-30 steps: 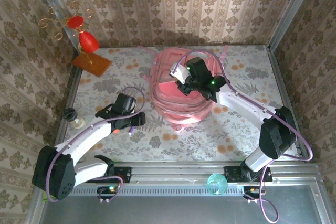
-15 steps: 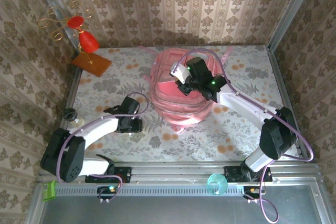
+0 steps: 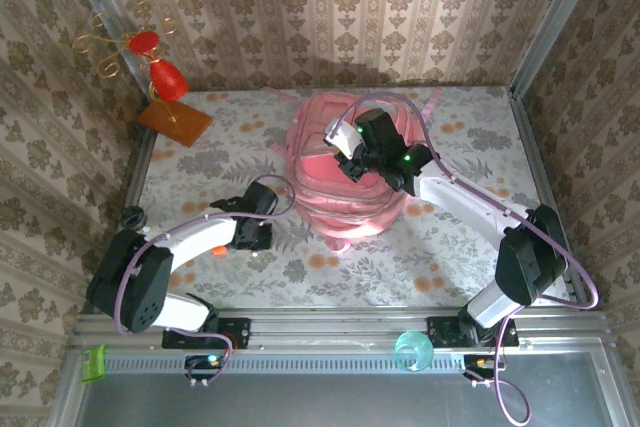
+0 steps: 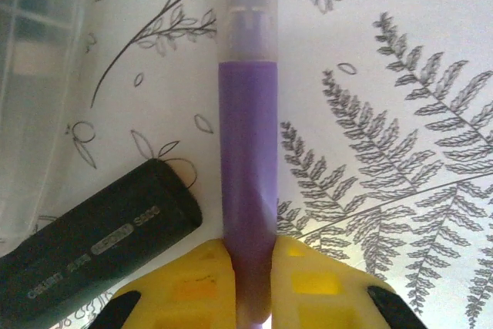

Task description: Pack the student bag

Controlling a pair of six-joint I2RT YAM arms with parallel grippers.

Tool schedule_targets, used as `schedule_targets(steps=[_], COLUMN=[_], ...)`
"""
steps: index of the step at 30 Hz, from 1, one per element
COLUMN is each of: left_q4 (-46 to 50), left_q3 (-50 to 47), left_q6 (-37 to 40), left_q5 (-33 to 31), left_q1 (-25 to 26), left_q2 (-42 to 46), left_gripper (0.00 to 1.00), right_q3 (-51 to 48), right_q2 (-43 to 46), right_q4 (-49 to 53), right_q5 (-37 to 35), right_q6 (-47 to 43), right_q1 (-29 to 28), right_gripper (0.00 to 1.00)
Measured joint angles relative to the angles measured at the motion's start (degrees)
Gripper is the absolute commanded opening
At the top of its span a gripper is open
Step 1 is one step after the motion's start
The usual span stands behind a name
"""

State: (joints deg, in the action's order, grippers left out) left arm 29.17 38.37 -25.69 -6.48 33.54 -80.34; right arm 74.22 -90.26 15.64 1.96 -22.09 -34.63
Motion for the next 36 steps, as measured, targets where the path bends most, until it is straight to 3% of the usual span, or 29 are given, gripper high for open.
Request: schedule_targets(steps=[4, 11, 22, 32, 33, 36], left_q4=[-4.3, -13.3, -28.7, -47.7, -49.7, -53.8], left_q3=[-0.1, 0.3, 10.2, 14.1, 14.5, 16.4], left_q6=[-0.3, -3.7, -19.4, -36.8, -38.8, -43.3], left_q5=[3.2, 13.9, 30.8, 26.7, 25.6, 22.3], left_q1=[1.9, 3.3, 4.7, 5.6, 5.9, 6.8], left_q2=[2.4, 15.8, -0.1, -11.7, -12.8, -17.0], left_gripper=[0.0, 0.0, 0.01, 0.11, 0.13, 0.33], right_q3=[0.0, 0.0, 0.5, 0.7, 0.7, 0.7], right_q2=[0.0, 0.3, 0.3, 0.3, 0.3, 0.6], right_q4=[0.0, -0.5, -1.8, -3.6, -4.0, -6.7], right_q5=[0.5, 3.3, 4.4, 4.3, 4.2, 4.8], right_q6=[1.6, 6.9, 14.3, 18.8, 19.3, 20.5], right_q1=[0.7, 2.2, 2.3, 2.5, 2.6, 2.4], right_gripper=[0.0, 0.0, 0.0, 0.0, 0.0, 0.0])
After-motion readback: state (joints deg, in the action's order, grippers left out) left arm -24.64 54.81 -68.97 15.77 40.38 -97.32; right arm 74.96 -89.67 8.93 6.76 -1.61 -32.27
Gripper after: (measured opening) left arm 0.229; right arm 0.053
